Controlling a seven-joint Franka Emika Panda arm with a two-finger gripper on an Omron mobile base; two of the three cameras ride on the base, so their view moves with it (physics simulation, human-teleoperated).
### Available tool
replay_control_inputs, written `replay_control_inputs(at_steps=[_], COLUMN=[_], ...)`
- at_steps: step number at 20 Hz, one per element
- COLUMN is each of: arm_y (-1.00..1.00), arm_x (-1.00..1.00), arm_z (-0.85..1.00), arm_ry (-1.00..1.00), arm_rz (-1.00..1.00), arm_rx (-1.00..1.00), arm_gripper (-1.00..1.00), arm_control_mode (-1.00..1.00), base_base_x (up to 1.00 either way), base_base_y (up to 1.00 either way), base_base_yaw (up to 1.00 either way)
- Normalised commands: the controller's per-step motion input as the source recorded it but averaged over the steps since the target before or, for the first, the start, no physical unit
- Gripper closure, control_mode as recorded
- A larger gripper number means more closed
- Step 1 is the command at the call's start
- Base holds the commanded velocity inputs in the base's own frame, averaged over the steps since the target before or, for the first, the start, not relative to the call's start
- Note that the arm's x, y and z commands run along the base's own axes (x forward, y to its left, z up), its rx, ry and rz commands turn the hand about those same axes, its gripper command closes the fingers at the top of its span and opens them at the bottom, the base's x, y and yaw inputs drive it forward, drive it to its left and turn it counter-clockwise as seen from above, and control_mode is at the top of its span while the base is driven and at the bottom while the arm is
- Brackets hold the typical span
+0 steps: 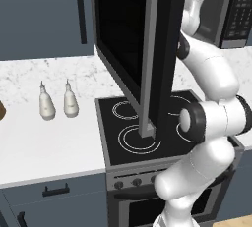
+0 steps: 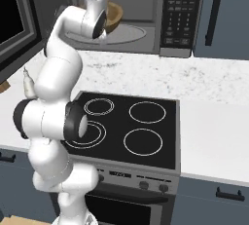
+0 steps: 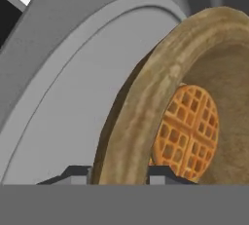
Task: Open the microwave, place the bowl with waffle inside the microwave, then close the microwave door and turn it on.
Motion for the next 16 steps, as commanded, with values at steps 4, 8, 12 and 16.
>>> replay_control_inputs(at_steps=[4,8,12,16], arm_y=[-0.02,0.00,0.04,-0.04], arm_x=[-0.46,-0.96,-1.00,-1.00], arm_z=[-0.46,-0.16,0.00,0.20], arm_ry=[-0.05,-0.22,-0.38,-0.37], arm_rz=[-0.08,-0.12,-0.06,-0.02], arm_rx=[0.02,0.01,0.00,0.00], arm_gripper=[-1.00,-1.00,-1.00,-1.00], arm_control_mode=[-1.00,-1.00,-1.00,-1.00], base_base_x=[0.00,0.00,0.00,0.00], base_base_y=[0.00,0.00,0.00,0.00], base_base_yaw=[0.00,0.00,0.00,0.00])
